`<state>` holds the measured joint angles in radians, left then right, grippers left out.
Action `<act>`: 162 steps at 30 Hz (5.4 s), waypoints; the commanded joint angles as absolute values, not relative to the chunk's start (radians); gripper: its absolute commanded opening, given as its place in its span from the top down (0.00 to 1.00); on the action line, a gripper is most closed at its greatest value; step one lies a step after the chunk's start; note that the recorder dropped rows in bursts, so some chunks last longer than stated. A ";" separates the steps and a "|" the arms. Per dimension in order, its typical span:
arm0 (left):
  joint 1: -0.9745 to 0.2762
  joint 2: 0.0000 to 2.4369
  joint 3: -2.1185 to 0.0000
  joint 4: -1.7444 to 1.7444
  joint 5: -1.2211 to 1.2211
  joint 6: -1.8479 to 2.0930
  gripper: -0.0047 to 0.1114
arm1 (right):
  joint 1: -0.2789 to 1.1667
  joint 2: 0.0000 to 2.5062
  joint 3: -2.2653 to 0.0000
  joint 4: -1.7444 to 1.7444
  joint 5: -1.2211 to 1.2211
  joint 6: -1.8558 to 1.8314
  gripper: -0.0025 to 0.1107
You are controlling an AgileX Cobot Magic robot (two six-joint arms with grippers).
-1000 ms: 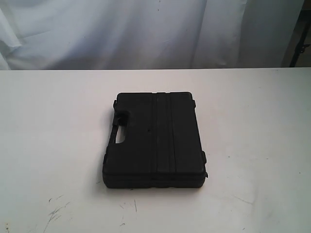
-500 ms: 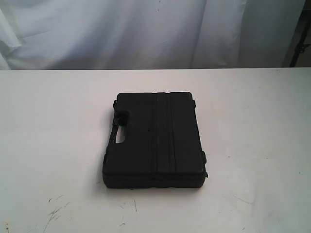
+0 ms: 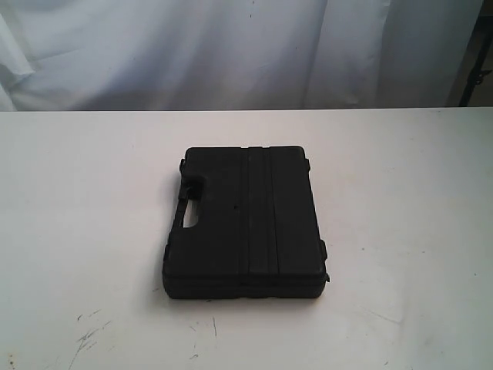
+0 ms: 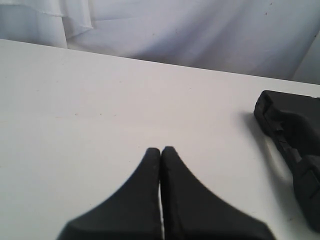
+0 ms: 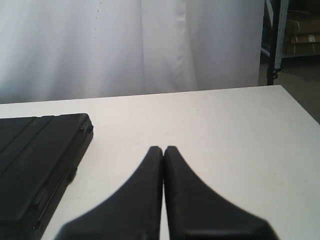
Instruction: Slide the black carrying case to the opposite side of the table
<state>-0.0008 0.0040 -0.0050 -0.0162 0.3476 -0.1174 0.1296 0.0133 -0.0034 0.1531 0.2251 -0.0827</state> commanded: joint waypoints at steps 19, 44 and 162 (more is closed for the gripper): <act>-0.005 0.000 0.000 -0.020 0.339 -0.119 0.96 | 0.093 0.000 0.000 0.021 0.345 0.007 0.98; -0.005 0.000 0.000 -0.020 0.339 -0.119 0.96 | 0.093 0.000 0.000 0.021 0.345 0.007 0.98; -0.389 2.068 -1.414 -0.284 0.715 -0.079 0.60 | 0.093 0.000 0.000 0.023 0.345 0.012 0.98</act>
